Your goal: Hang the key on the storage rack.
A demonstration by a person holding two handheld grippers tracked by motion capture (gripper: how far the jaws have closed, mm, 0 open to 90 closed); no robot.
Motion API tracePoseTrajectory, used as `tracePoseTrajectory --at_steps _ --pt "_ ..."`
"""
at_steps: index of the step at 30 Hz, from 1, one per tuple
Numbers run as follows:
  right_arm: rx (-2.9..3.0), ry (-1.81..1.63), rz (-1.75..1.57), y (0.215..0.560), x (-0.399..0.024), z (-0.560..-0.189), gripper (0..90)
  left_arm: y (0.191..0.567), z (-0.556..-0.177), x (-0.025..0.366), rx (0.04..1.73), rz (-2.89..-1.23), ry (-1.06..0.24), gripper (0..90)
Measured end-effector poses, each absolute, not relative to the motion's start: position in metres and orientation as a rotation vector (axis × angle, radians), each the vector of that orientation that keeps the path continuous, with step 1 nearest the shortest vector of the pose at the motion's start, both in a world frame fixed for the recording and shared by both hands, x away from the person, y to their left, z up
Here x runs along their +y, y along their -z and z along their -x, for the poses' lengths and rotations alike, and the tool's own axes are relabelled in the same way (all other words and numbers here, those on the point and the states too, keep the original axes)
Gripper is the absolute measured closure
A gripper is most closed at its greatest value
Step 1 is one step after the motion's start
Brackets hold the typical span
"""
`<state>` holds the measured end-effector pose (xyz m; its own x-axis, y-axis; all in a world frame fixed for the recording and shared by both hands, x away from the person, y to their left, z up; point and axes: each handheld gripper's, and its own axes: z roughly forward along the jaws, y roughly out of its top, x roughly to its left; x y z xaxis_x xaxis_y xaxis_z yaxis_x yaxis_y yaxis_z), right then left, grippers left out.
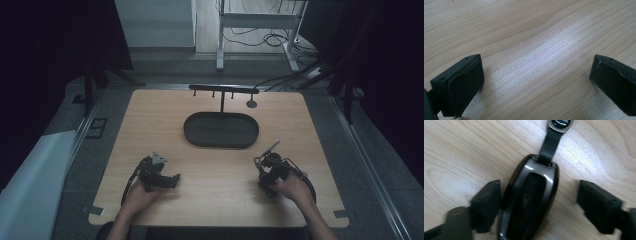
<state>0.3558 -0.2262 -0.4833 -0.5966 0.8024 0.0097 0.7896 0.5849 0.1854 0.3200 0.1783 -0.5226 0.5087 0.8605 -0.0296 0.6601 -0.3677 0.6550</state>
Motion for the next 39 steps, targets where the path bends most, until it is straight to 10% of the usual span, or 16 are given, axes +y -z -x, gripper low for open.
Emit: tracePoseTrajectory --at_steps 10,39 --pt "2.77 -0.194 -1.326 0.478 -0.219 -0.359 47.6 0.523 -0.32 0.178 1.237 -2.142 -0.426 0.0" --pt "2.827 -0.345 -1.275 0.44 -0.227 -0.363 48.7 0.523 -0.32 0.178 1.237 -2.142 -0.425 0.0"
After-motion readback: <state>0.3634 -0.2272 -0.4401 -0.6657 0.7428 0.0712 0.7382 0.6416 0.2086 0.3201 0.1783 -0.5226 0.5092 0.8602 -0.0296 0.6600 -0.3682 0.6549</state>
